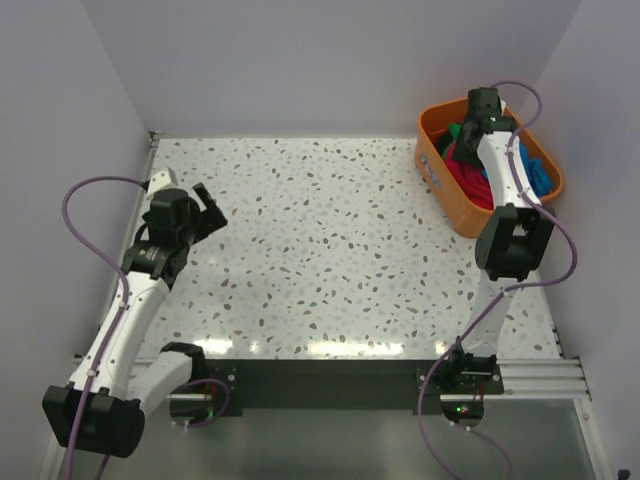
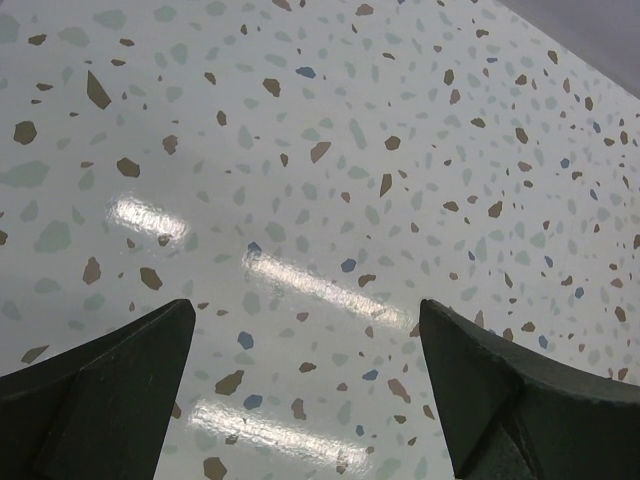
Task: Fold and stack the t-shirts
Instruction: Grab the tshirt from the pile, then move the tshirt to the center of the board
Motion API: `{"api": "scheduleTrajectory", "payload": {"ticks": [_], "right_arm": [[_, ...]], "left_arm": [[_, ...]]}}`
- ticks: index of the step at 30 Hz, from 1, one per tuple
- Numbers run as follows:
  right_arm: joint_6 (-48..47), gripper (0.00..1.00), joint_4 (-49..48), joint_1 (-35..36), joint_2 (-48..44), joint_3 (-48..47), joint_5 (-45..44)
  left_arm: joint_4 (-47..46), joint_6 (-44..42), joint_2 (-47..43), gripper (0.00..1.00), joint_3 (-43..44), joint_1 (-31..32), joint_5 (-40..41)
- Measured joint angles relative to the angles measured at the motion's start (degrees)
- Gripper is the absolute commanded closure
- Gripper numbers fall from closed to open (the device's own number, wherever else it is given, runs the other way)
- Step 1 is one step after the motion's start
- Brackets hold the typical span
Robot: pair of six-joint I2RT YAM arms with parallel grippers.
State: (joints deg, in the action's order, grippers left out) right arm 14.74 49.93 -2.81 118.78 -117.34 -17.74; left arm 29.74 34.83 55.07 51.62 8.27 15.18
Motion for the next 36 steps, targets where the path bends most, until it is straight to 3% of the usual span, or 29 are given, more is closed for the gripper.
{"api": "scheduleTrajectory", "payload": {"ticks": [2, 6, 13, 18, 24, 30, 36], "right_arm": [[-0.11, 0.62, -0.02, -0.07, 0.11, 0.0, -0.9], [-0.61, 1.0, -0.46, -0.15, 0.11, 0.0, -2.67], [-1.38, 1.0, -1.42, -0.13, -0.28, 0.0, -4.79], [-2.43, 1.0, -2.6, -0.22, -5.92, 0.0, -1.73], [-2.34, 1.0, -6.88, -0.48, -18.47, -1.86, 8.59], [-0.5, 1.0, -11.04, 0.85, -23.87, -12.33, 20.98], [3.63, 1.0, -17.88, 13.09, -24.52, -21.62, 32.44]], "left_arm": [[0.02, 0.0, 0.02, 0.0, 0.0, 0.0, 0.07], [0.24, 0.02, 0.02, 0.0, 0.0, 0.0, 1.36], [0.66, 0.02, 0.02, 0.0, 0.0, 0.0, 2.34], [1.16, 0.02, -0.26, 0.0, 0.02, 0.0, 2.4], [1.2, 0.04, -2.25, 0.0, 0.04, 0.0, 2.16], [1.27, 0.04, -3.87, 0.0, 1.6, 0.0, 1.27], [1.44, 0.04, -6.71, 0.0, 2.49, 0.0, 0.68]]}}
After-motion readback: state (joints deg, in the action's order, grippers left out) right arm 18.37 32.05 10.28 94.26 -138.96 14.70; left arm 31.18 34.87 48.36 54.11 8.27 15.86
